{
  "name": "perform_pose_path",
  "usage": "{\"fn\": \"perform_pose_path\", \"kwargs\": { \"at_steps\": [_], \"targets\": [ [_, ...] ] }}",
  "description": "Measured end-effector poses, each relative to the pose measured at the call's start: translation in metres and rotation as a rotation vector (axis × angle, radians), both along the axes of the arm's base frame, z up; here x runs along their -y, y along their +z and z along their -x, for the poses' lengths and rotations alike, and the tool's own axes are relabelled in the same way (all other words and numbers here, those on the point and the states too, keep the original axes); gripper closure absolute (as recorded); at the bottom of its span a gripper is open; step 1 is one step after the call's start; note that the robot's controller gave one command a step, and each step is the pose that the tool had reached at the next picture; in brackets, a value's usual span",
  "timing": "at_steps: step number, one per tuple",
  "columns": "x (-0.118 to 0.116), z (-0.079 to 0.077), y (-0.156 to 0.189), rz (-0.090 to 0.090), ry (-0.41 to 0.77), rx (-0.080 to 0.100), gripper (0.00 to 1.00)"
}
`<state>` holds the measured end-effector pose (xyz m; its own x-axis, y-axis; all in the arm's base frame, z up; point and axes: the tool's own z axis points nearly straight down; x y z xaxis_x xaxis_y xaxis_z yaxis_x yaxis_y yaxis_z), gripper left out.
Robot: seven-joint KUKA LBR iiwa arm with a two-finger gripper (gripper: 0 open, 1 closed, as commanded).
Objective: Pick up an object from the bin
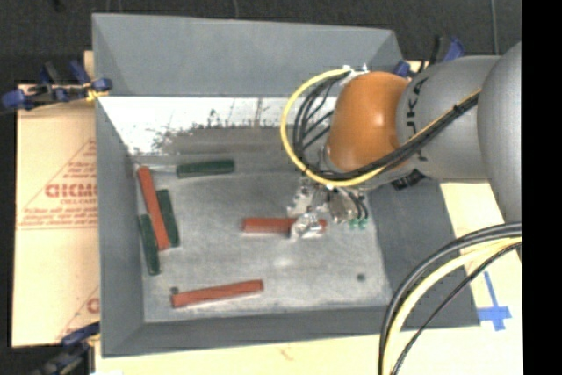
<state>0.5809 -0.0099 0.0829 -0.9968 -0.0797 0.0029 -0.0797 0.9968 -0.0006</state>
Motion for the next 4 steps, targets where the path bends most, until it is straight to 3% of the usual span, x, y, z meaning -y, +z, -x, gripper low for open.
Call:
{"fn": "perform_pose_path", "kwargs": {
  "at_steps": [1, 2, 3, 4],
  "targets": [
    [0.000, 0.000, 0.000, 0.000, 0.000, 0.000, 1.00],
    [-0.003, 0.006, 0.023, -0.002, -0.025, 0.003, 1.00],
    [-0.002, -0.002, 0.047, -0.002, -0.042, 0.007, 1.00],
    [0.003, 0.001, 0.100, -0.001, -0.047, 0.000, 1.00]
  ]
}}
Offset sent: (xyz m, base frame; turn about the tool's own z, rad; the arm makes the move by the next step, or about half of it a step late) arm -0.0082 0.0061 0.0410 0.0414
